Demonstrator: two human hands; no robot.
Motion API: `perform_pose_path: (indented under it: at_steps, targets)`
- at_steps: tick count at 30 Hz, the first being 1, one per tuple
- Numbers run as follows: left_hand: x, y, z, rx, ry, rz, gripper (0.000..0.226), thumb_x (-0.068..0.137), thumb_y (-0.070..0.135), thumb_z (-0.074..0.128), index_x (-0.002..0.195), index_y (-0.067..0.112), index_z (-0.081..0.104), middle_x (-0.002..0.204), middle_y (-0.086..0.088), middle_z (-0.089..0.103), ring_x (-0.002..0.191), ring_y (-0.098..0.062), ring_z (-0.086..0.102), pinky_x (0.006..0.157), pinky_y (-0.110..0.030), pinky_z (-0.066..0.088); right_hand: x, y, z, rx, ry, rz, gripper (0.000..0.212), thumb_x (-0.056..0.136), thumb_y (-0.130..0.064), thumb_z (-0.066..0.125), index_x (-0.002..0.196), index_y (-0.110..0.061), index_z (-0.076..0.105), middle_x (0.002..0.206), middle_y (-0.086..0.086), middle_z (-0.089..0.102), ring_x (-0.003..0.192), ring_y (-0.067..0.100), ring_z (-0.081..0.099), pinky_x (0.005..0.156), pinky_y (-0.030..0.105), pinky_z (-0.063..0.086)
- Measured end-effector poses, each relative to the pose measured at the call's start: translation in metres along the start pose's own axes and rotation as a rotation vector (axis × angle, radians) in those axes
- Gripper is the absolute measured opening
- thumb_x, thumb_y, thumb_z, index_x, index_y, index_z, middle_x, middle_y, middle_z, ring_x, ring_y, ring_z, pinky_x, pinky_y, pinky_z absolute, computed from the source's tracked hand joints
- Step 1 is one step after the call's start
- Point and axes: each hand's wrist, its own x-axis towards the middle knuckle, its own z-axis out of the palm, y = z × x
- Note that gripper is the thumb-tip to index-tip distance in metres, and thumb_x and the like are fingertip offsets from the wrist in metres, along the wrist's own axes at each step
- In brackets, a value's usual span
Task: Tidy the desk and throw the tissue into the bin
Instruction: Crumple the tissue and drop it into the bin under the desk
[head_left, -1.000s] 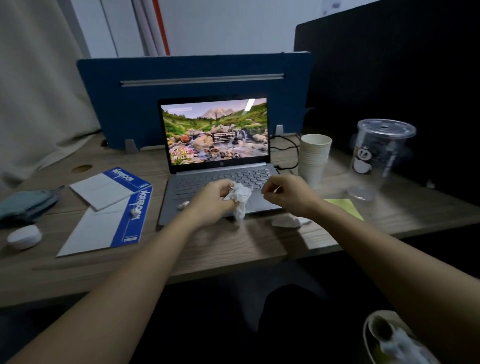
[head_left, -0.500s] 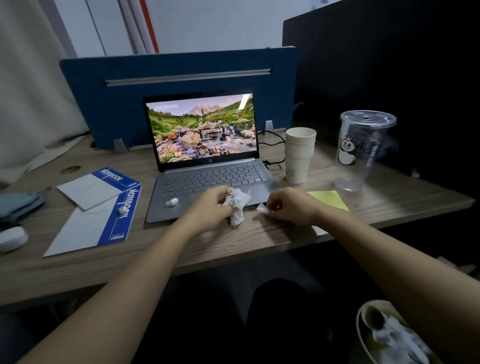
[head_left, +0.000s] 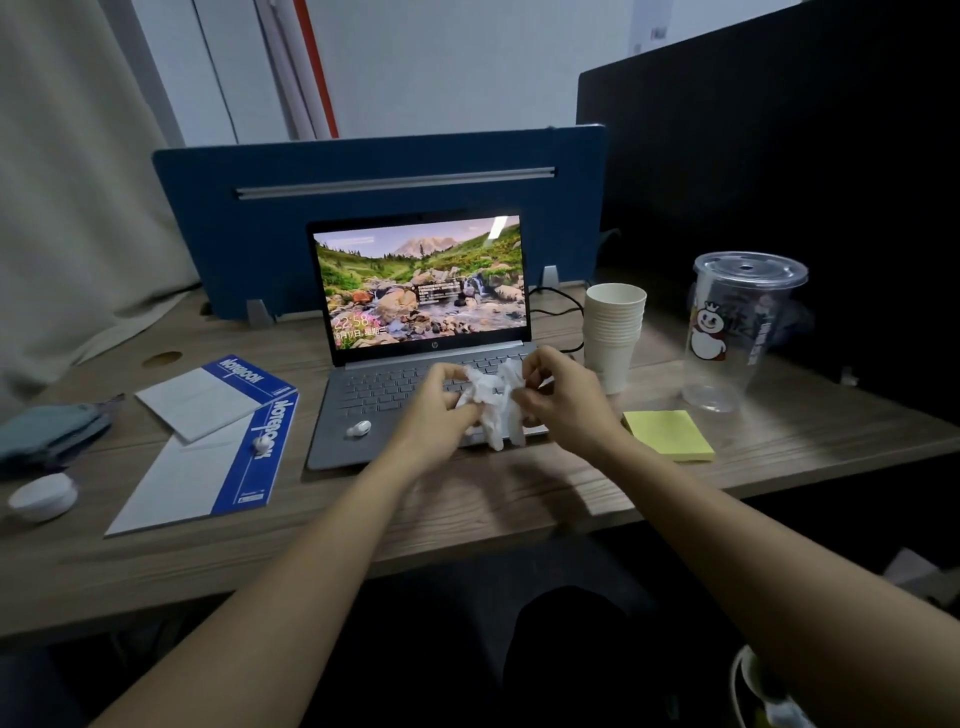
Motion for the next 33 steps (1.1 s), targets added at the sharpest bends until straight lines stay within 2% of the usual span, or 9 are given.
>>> perform_pose_path:
  at_steps: [4,8,11,14,19,23,27,30,33]
  targets:
    - [0.001,0.009,0.018,0.054,0.024,0.011,0.017,0.095,0.032,0.06,0.101,0.038,0.045,0.082,0.001,0.076,0.083,-0.029,0.071,0.082,-0.052,0.053,-0.003,-0.001,0.001,0.038,0.015,-0.012,0.024,0.086,-0.006,0.068,0.075,-0.024,0.056,0.081,0.002,0.062,0.068,0.017,0.066,0.054,0.022,0.055]
    - [0.002,0.016,0.042,0.024,-0.006,0.011,0.012,0.094,0.038,0.055,0.101,0.042,0.045,0.087,0.003,0.076,0.086,-0.027,0.072,0.084,-0.056,0.055,-0.009,0.008,-0.015,-0.009,0.031,0.0,0.016,0.087,-0.009,0.067,0.079,-0.023,0.064,0.078,-0.01,0.063,0.07,0.014,0.065,0.06,0.026,0.056]
    - [0.002,0.025,0.065,-0.034,-0.067,-0.001,0.014,0.092,0.036,0.052,0.104,0.042,0.047,0.099,-0.002,0.074,0.09,-0.029,0.071,0.085,-0.058,0.055,-0.02,0.018,-0.038,-0.007,0.027,0.011,0.009,0.088,-0.012,0.065,0.085,-0.019,0.069,0.078,-0.005,0.067,0.07,0.015,0.066,0.058,0.029,0.055]
    - [0.002,0.036,0.093,-0.197,-0.141,-0.023,0.019,0.093,0.02,0.052,0.104,0.035,0.053,0.108,-0.011,0.069,0.093,-0.03,0.071,0.085,-0.056,0.056,-0.036,0.027,-0.068,0.016,0.055,0.056,0.011,0.09,-0.013,0.062,0.085,-0.02,0.07,0.08,0.001,0.071,0.075,0.019,0.069,0.067,0.041,0.059]
    - [-0.007,0.055,0.143,-0.356,-0.31,0.024,0.027,0.098,0.002,0.049,0.113,0.024,0.052,0.1,0.0,0.073,0.087,-0.013,0.074,0.067,-0.023,0.057,-0.065,0.033,-0.121,0.017,0.155,0.086,0.015,0.085,-0.01,0.061,0.08,-0.021,0.071,0.076,-0.005,0.07,0.071,0.016,0.069,0.065,0.038,0.059]
    - [-0.018,0.067,0.182,-0.344,-0.386,0.094,0.031,0.098,-0.003,0.044,0.119,0.019,0.05,0.1,-0.012,0.075,0.09,-0.025,0.074,0.072,-0.037,0.062,-0.091,0.043,-0.155,-0.007,0.236,0.146,0.013,0.083,-0.012,0.061,0.08,-0.018,0.072,0.073,-0.003,0.07,0.071,0.014,0.068,0.065,0.034,0.058]
    - [-0.031,0.065,0.23,-0.246,-0.414,0.116,0.032,0.092,0.005,0.053,0.11,0.032,0.05,0.095,-0.007,0.077,0.095,-0.031,0.072,0.088,-0.057,0.055,-0.124,0.064,-0.185,-0.075,0.296,0.19,0.01,0.083,-0.012,0.06,0.082,-0.012,0.071,0.076,0.001,0.07,0.069,0.016,0.066,0.069,0.039,0.057]
    - [-0.043,0.057,0.272,-0.176,-0.476,0.165,0.033,0.088,0.01,0.054,0.109,0.034,0.05,0.094,-0.002,0.077,0.094,-0.026,0.072,0.089,-0.057,0.053,-0.152,0.089,-0.204,-0.111,0.365,0.245,0.01,0.082,-0.012,0.061,0.08,-0.014,0.07,0.078,0.003,0.07,0.071,0.015,0.064,0.071,0.038,0.053]
    - [-0.052,0.041,0.312,-0.146,-0.485,0.169,0.032,0.088,0.013,0.057,0.104,0.039,0.051,0.094,0.009,0.077,0.085,-0.014,0.072,0.081,-0.049,0.057,-0.179,0.119,-0.214,-0.098,0.379,0.338,0.01,0.083,-0.014,0.061,0.082,-0.014,0.07,0.078,0.006,0.071,0.076,0.024,0.068,0.07,0.043,0.056]
